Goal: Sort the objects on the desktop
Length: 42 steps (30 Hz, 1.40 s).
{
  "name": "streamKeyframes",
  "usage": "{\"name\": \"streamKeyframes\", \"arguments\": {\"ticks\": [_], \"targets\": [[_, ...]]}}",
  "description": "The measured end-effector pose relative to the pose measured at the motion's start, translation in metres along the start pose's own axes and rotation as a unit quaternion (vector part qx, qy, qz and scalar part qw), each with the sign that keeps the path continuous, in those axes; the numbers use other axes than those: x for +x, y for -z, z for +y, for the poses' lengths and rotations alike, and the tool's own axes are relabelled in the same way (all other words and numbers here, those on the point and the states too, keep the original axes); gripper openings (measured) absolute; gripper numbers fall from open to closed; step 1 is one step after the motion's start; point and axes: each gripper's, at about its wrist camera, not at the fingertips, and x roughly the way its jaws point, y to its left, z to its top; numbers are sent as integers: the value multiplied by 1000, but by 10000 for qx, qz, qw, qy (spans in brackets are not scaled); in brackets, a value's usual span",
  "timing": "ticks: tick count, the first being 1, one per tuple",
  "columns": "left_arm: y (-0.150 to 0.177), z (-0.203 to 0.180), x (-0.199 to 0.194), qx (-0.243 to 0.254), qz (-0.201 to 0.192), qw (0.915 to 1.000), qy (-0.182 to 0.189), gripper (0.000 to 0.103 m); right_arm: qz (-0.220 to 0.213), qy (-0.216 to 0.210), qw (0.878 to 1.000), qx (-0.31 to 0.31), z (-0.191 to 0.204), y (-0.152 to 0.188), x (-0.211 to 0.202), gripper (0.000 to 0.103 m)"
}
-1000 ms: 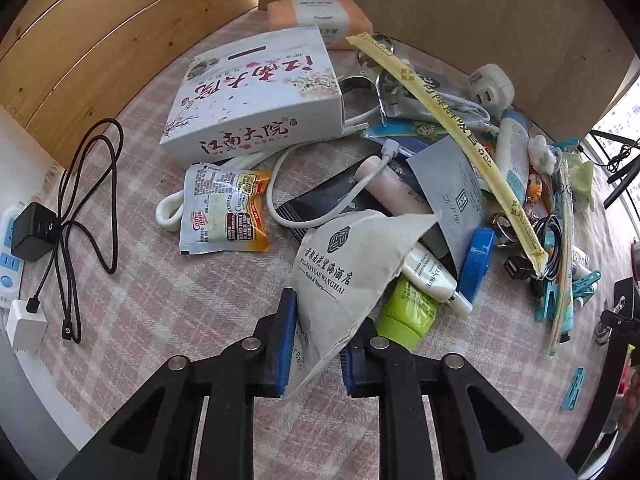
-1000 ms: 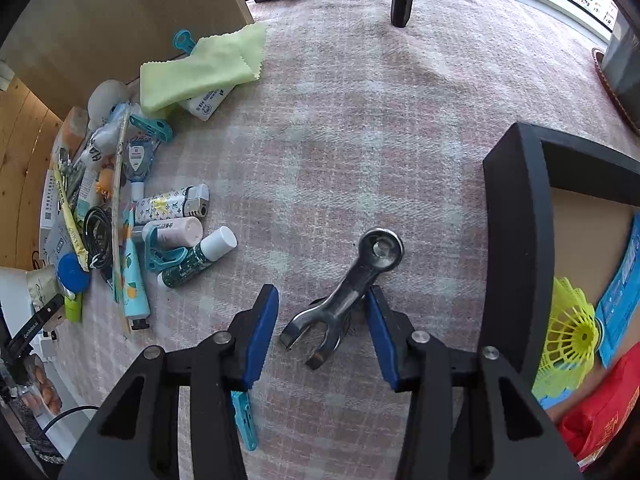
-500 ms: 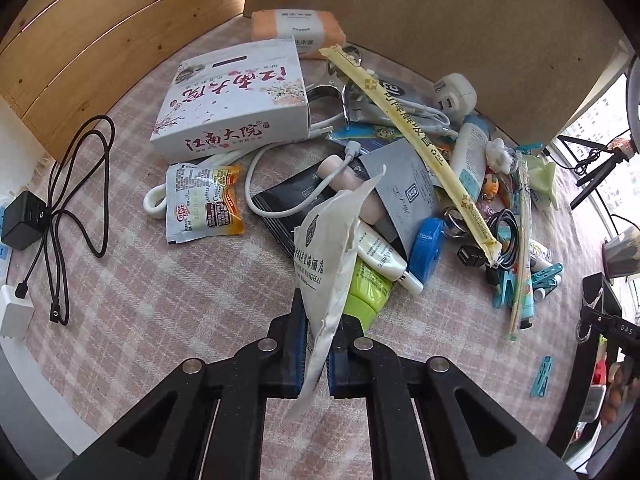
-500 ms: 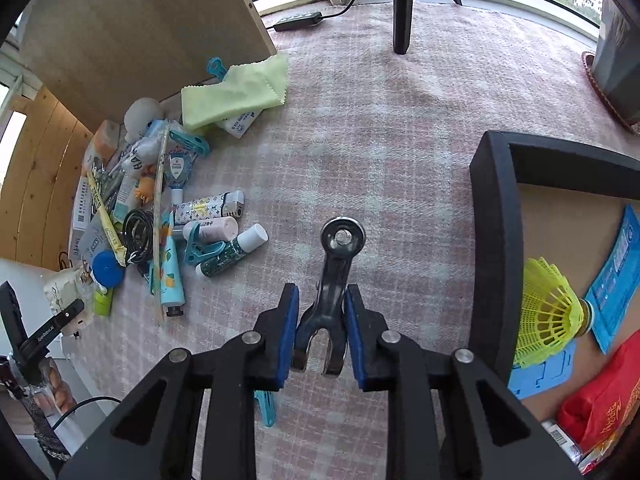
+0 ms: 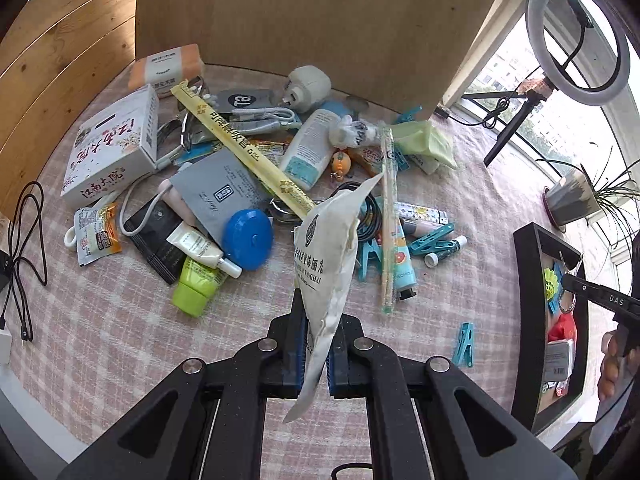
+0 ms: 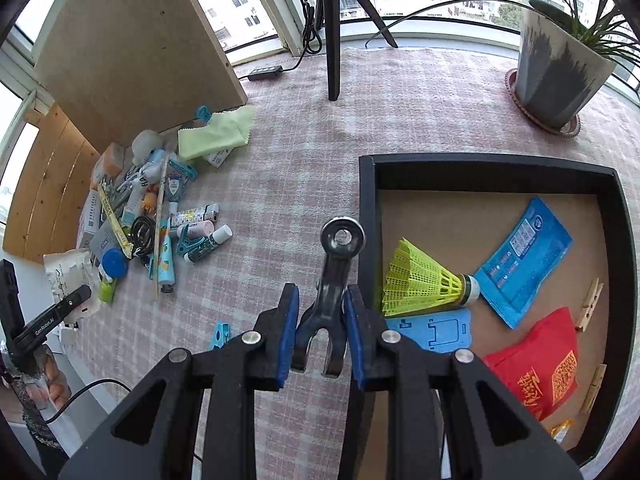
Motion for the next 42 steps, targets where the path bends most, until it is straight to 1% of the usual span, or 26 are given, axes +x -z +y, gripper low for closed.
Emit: {"name": "streamKeyframes", "arguments": {"ticks": [4,6,8,10,12,15,19,22,23,24,25,26,27,28,30,32,37,39,42], "targets": [[6,-56,-7,509,118,9982,307,7,-165,267,9988,373,-49,11,-24,23],[8,-88,-1,801,206,9955,469,7,-242,400,9971,595,-73,18,-35,23],[13,-127,5,1171,303,9907,628,7,-312,532,9948,816,-96,24,-45,23],[19,-163,9,1487,397,9846,825,7,-382,665,9916,1043,-118,31,-53,23],[29,-203,11,1902,494,9753,1013,7,-429,736,9889,1215,-135,38,-60,23],[41,-255,13,2444,606,9604,1191,7,-492,826,9852,1416,-155,47,-68,23],[52,-307,15,2984,687,9423,1356,7,-531,904,9816,1594,-173,56,-75,23],[58,-335,17,3200,747,9333,1449,7,-541,943,9800,1668,-183,61,-77,23],[59,-342,17,3241,770,9311,1486,7,-552,924,9799,1679,-186,62,-77,25],[61,-349,18,3276,779,9293,1517,8,-490,913,9800,1701,-188,62,-76,28],[62,-355,18,3298,791,9279,1549,13,-426,913,9791,1770,-191,64,-75,41],[63,-360,20,3318,814,9268,1557,20,-466,918,9776,1838,-194,66,-76,52],[63,-364,21,3334,829,9270,1504,43,-506,937,9770,1847,-194,66,-78,53],[63,-364,20,3323,762,9285,1473,55,-496,966,9776,1805,-193,66,-78,53],[62,-361,17,3300,589,9311,1435,55,-515,976,9784,1750,-189,65,-79,53],[59,-357,19,3326,623,9307,1390,55,-533,918,9796,1705,-182,63,-79,53],[46,-333,22,3034,610,9419,1305,53,-491,903,9845,1422,-158,53,-72,53],[42,-322,25,2981,621,9448,1209,53,-453,821,9866,1334,-148,49,-66,53],[36,-300,28,2795,580,9526,1048,53,-401,745,9898,1143,-129,45,-58,53]]}}
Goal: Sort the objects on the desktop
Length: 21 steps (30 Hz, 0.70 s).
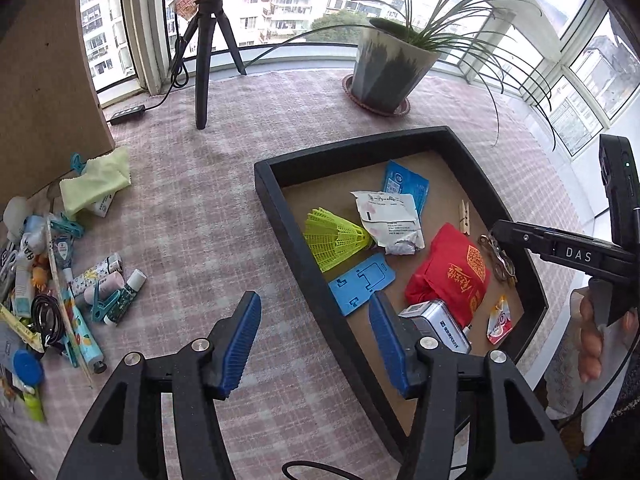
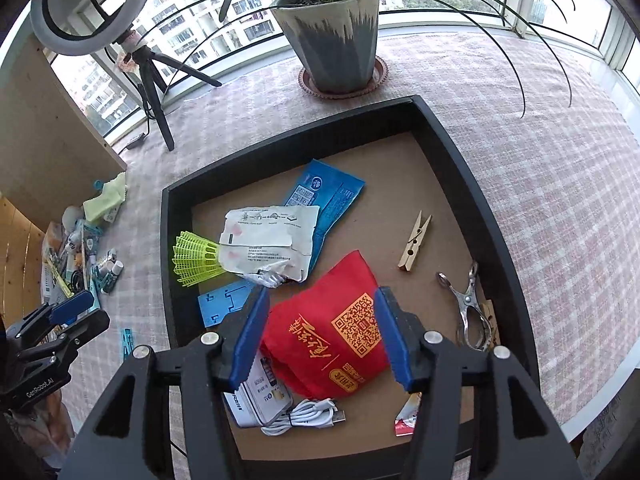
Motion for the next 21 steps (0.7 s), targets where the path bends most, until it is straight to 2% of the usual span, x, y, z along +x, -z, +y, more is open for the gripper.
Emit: {"name": "streamKeyframes", "arguments": {"ticks": [10,15,21], "targets": [[38,83,-17,-785,-65,9959,-449,53,181,-260,9969,-726,82,3,18,53],[63,132,-23,-1356,-37,9886,-654,53,420,-421,9932,-1004,125,10,35,53],[94,189,-37,-1918,-62,9773,-899,53,576,-419,9847,-1589,182,27,46,53]]}}
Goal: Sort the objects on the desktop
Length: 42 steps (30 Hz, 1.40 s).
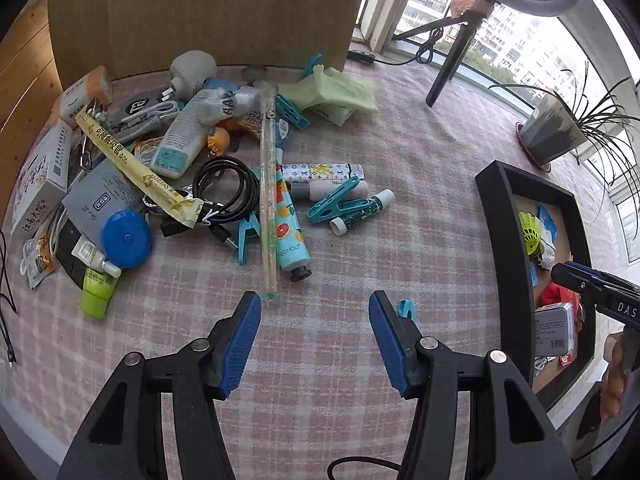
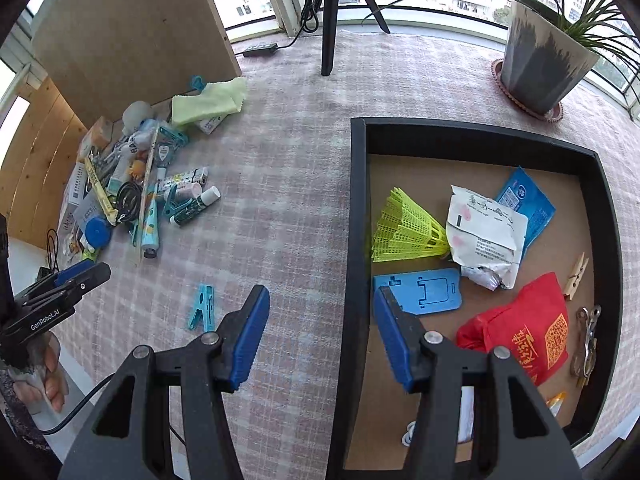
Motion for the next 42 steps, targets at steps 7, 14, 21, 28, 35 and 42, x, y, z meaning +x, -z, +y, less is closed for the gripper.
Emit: {"name": "streamKeyframes", "arguments": {"ticks": [7,14,21,28,35,42], "targets": [[20,67,-16,-551,-147,9981,-236,53,4,-179,9985,-508,68,-3,23,53],[45,130,-41,-1072,-368,9922,-523,53,-109,-185,9926,-1193,138,1,38,53],[69,183,-56,-1479,-464,9853,-722,53,0,-31,9897,-1432,181,6,54,53],[81,227,-69,-1687,-525,9817,-707,53,-101,51,9904,-1376,203,0,49,53],[50,278,-100,-1669,-770,9803,-723,53,-330,-83,9952,-915,200,-16,21,53],[-1,300,-106,-1363,-870,9844,-699,53,-493,-97,9956,-786,192,-33,2,53]]}}
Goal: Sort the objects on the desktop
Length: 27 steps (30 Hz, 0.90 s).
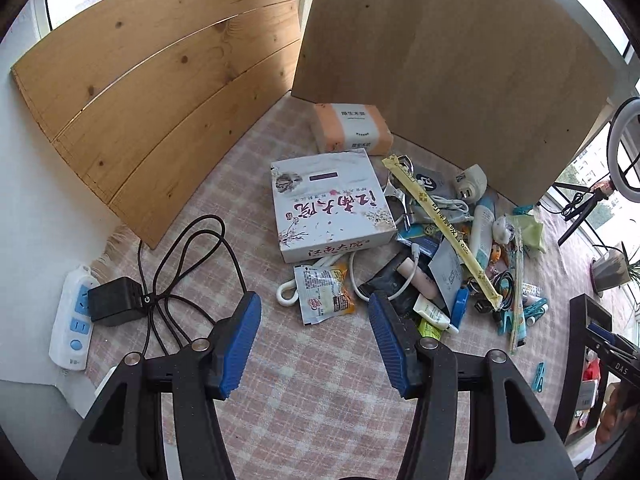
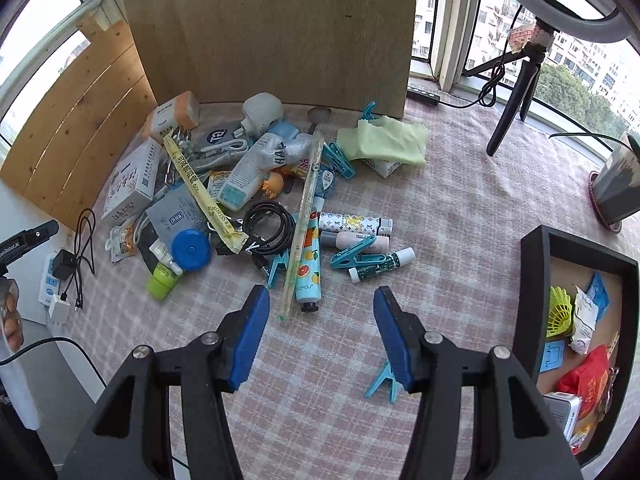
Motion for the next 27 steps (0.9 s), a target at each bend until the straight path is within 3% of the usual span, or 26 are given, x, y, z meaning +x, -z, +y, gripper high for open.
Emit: {"name": "streamKeyframes", "arguments": {"ticks": [4,8,14,21,24,27], "targets": [[-12,-4,16,-78,161,9992,347,53,21,-110,9999,16,0,-16,0,53],[-17,-15,33,122,267,9990,346,50,87,-219,9995,-189,20,-36,9,52],[-40,16,54,-233,326,9989,225,50,239,-607,9955,-689,88,-77,37,46],[-58,39,90,-459,570,9967,337,48,644,-1113,9850,-1150,177,-127,90,42],[-60,41,95,-485,570,9964,403,48,894,-1188,9807,-1268,200,-133,115,40],[-55,35,97,-305,641,9958,582,48,1252,-1307,9757,-1236,205,-131,138,30]]}}
